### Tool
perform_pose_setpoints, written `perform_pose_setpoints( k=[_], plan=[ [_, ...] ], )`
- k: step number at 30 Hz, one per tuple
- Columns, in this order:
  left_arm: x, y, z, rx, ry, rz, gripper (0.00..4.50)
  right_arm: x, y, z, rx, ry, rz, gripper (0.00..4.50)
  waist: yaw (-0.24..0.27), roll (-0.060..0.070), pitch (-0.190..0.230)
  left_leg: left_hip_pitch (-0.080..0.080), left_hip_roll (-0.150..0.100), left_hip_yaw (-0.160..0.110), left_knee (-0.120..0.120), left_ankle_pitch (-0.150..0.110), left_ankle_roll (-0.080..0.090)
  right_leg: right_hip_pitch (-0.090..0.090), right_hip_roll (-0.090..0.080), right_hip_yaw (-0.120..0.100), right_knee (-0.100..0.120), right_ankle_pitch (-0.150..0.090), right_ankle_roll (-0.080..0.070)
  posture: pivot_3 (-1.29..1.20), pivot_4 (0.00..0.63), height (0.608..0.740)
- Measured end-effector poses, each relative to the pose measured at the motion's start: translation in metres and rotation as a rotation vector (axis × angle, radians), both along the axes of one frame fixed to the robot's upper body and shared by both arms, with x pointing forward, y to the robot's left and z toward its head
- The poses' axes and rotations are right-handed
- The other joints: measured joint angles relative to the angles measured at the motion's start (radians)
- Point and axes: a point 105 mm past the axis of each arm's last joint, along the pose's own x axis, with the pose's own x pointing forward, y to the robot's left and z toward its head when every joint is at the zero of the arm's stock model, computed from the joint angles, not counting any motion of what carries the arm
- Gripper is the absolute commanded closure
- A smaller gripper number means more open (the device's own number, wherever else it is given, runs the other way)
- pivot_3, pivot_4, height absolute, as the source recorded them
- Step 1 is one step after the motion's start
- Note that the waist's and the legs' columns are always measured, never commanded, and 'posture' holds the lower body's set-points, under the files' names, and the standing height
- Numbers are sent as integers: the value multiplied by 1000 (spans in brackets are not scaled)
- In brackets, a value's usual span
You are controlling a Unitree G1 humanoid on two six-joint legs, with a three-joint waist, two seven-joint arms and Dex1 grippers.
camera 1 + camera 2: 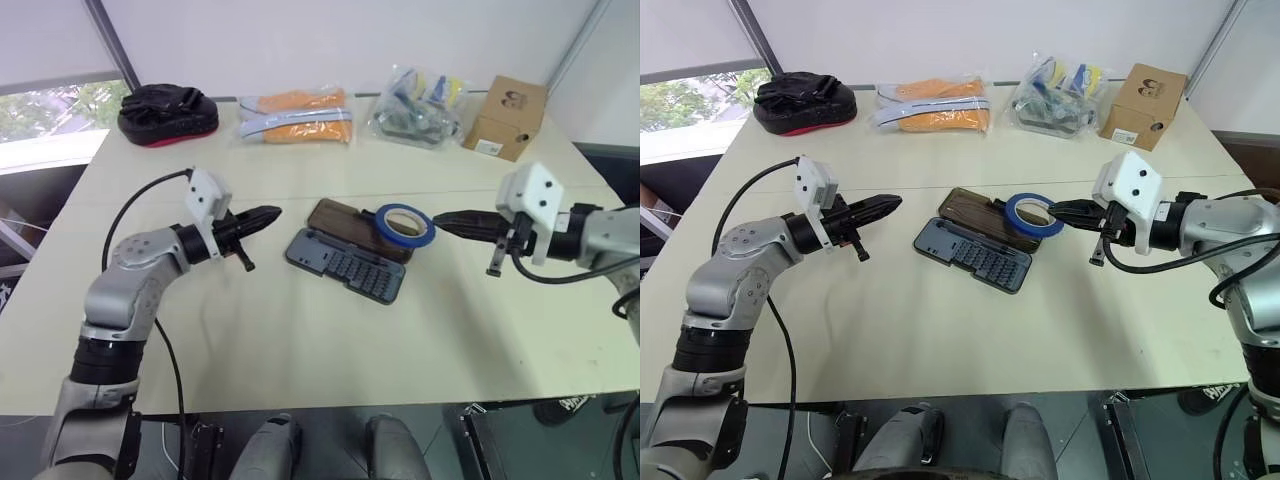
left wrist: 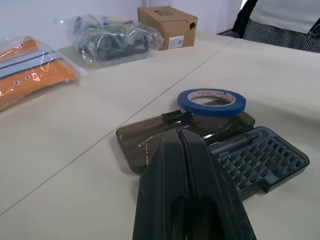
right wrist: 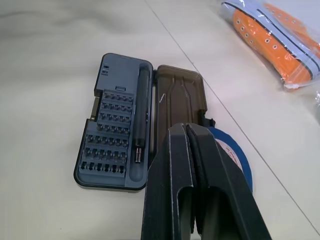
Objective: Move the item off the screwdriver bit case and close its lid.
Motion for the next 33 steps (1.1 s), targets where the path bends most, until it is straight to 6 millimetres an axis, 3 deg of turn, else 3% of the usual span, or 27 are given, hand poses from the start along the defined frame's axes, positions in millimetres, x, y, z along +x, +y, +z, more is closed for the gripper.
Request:
perform_pose_setpoints(
  k=[2,5,8,10,16,33],
  plan=[
    [1,0,0,-4,0,13,4500,6,-1,1,28,-12,-25,3180,-1,0,0,0,0,0,0,0,0,0,0,0,0,0,0,0,150,740],
    [3,0,-1,-16,0,31,4500,21,-5,3,50,-56,-103,1622,-1,0,0,0,0,0,0,0,0,0,0,0,0,0,0,0,150,740],
    [8,0,-6,-25,8,58,4500,37,-4,-10,52,-62,-179,34,-1,0,0,-1,0,0,0,0,0,-1,0,0,1,0,0,0,150,740],
    [10,1,-8,-23,10,70,4500,41,-1,-17,55,-48,-196,34,-1,0,0,-2,0,0,0,0,0,-3,0,1,1,0,0,0,150,740],
    [14,-2,-12,-31,7,97,4500,61,31,-46,93,14,-221,34,-8,0,0,-2,0,1,0,0,-1,-4,0,1,2,0,0,0,150,740],
    [14,3,-16,-20,2,142,4500,80,37,-90,-71,33,-285,34,-26,0,0,-2,0,1,0,0,-1,-5,0,1,3,0,0,0,150,740]
  ],
)
